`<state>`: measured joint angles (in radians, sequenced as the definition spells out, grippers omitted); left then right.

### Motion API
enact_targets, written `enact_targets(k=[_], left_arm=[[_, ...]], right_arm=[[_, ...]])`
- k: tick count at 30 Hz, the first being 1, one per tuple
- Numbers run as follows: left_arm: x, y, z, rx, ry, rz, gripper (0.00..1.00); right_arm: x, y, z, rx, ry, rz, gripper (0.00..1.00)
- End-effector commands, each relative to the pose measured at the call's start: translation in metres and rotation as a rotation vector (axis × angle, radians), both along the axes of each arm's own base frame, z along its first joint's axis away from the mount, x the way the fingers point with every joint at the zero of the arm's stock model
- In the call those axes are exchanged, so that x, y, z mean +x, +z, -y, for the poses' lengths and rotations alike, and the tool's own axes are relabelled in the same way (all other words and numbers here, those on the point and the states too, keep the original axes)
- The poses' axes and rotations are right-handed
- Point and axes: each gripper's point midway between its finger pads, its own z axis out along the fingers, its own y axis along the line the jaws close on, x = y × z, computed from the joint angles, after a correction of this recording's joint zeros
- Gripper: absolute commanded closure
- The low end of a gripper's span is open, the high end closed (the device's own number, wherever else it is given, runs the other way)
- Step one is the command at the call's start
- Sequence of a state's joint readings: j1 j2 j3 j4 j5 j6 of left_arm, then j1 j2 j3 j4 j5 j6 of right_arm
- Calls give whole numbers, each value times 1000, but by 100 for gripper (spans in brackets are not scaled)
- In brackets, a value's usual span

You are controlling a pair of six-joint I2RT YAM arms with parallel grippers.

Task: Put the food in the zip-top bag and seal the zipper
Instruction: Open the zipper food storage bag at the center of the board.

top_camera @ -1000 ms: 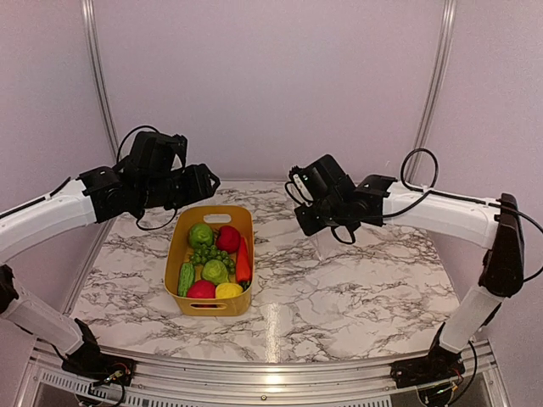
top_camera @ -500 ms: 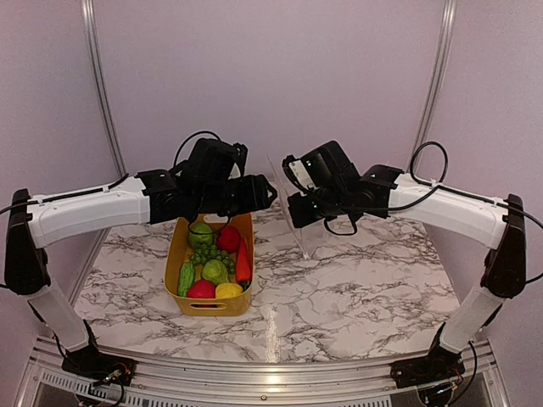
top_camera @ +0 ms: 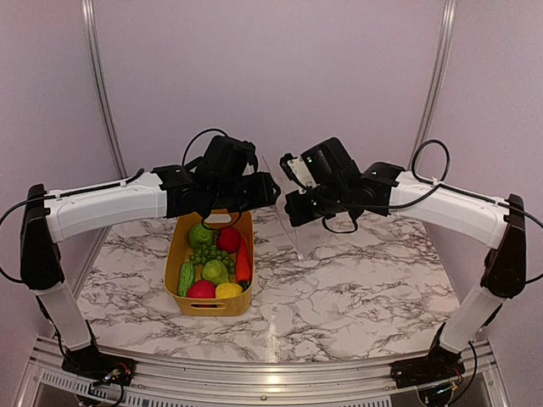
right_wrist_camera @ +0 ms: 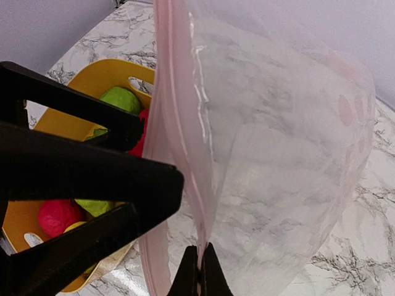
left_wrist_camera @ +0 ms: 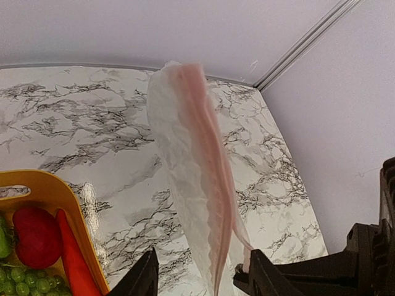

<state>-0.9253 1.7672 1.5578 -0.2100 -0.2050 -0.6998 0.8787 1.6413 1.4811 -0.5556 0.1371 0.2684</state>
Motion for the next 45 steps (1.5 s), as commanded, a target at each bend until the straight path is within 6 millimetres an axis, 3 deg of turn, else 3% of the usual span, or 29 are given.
enact_targets(k=[1, 10, 22, 26, 30, 37, 41, 45], left_arm=[[7, -8, -15, 79, 67, 4, 49], [20, -5, -28, 90, 113, 41, 50], [29, 28, 29, -10, -110, 147, 45], [31, 36, 37, -12, -142, 178, 45], [41, 38, 26, 12, -77, 192, 52], [58, 31, -15, -16, 77, 151, 66], [54, 25, -12, -21, 49, 132, 73], [50, 23, -4, -58, 8, 124, 80]], right_arm=[[-2, 35, -6, 73, 5, 22, 100], [-8, 41, 0, 56, 22, 25, 100], [-24, 36, -6, 67, 92, -46, 100], [-25, 36, -4, 67, 86, -49, 100], [-27, 38, 2, 64, 65, -54, 100], [-28, 47, 29, 23, -19, -43, 100], [-26, 61, 39, 31, -56, -20, 100], [-22, 68, 35, 40, -53, -9, 100]])
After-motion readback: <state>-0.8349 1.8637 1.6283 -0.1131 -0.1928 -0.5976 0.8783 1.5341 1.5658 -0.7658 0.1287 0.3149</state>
